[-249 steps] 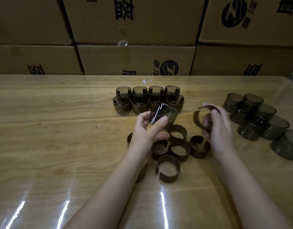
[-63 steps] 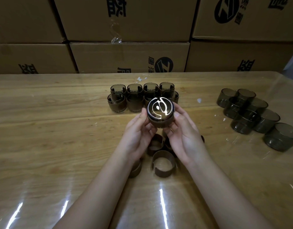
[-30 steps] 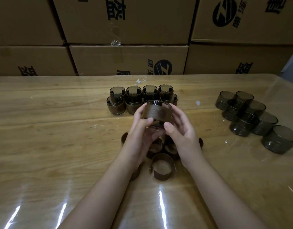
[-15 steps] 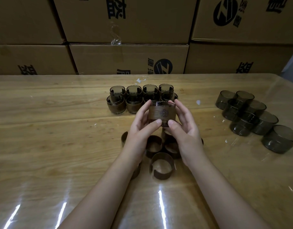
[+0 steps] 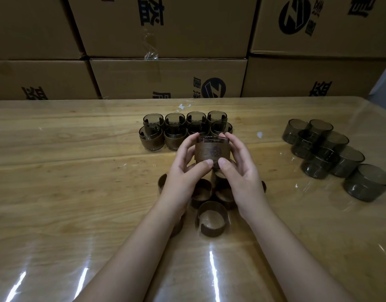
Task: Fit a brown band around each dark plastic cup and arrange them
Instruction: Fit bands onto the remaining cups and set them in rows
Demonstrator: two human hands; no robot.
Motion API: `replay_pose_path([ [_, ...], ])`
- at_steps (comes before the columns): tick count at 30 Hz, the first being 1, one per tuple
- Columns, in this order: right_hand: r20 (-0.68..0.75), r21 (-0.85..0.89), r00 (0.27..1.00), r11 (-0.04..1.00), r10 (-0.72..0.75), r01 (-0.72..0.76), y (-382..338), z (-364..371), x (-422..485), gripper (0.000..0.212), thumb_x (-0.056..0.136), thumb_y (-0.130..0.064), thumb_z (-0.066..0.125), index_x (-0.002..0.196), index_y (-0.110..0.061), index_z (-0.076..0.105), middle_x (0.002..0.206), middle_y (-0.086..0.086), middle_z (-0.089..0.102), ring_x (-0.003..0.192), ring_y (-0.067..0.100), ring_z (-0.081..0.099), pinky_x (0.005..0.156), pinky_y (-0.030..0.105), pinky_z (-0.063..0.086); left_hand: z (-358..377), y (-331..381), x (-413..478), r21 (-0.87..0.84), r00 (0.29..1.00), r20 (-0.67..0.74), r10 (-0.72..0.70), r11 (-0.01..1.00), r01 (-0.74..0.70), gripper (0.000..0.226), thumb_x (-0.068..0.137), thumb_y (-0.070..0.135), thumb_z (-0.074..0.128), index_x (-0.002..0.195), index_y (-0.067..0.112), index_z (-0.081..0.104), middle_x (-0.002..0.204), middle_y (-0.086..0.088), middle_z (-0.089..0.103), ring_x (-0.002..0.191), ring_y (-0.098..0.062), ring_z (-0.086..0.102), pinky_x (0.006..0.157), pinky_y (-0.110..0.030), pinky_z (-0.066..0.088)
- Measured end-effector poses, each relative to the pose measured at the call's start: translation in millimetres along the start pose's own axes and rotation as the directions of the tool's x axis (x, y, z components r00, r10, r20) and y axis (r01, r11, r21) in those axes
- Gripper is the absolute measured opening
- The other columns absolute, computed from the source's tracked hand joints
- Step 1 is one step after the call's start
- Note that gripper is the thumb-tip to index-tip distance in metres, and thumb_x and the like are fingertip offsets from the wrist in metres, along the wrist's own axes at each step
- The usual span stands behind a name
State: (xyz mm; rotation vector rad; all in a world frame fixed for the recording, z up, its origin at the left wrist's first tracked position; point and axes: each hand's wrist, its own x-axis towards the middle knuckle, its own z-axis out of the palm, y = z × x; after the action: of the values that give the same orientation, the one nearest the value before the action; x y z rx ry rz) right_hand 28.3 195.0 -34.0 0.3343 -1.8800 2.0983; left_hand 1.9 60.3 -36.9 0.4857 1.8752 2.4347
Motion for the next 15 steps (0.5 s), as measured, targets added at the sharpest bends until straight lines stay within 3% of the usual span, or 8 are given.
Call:
replay_pose_path([
  [6, -0.021, -0.002, 1.0, 1.0, 0.006, -0.006, 0.5, 0.5, 0.7, 0.047, 0.095, 0.0, 0.053, 0.127, -0.035, 0.048, 0.13, -0.014, 0.056, 0.115, -0.003, 0.057, 0.095, 0.02, 0.048, -0.2, -1.5, 0.8, 0.005, 1.0, 0.014, 0.001, 1.0, -0.001, 0.065, 0.072, 0.03, 0.072, 0.133, 0.04, 0.05, 0.127, 0.003, 0.063, 0.118, -0.018, 0.061, 0.097, -0.036, 0.052],
  [11, -0.016, -0.036, 1.0, 0.999, 0.018, -0.019, 0.3, -0.3, 1.5, 0.047, 0.094, -0.012, 0.059, 0.127, -0.043, 0.047, 0.115, -0.034, 0.06, 0.112, -0.004, 0.06, 0.088, 0.016, 0.05, -1.5, -0.4, 1.7, -0.037, 1.0, 0.017, -0.001, 0.999, 0.002, 0.058, 0.078, 0.024, 0.069, 0.13, 0.039, 0.05, 0.126, 0.0, 0.064, 0.117, -0.019, 0.062, 0.088, -0.032, 0.054],
  [15, -0.059, -0.009, 0.997, 0.998, 0.058, -0.059, 2.7, 3.1, 0.7, 0.054, 0.082, -0.031, 0.064, 0.132, -0.034, 0.043, 0.128, -0.015, 0.055, 0.109, -0.003, 0.061, 0.086, 0.015, 0.051, -0.6, -2.1, 2.4, -0.074, 1.0, -0.009, 0.007, 0.997, -0.008, 0.055, 0.082, 0.017, 0.065, 0.13, 0.037, 0.047, 0.127, -0.002, 0.064, 0.116, -0.019, 0.062, 0.086, -0.031, 0.055],
])
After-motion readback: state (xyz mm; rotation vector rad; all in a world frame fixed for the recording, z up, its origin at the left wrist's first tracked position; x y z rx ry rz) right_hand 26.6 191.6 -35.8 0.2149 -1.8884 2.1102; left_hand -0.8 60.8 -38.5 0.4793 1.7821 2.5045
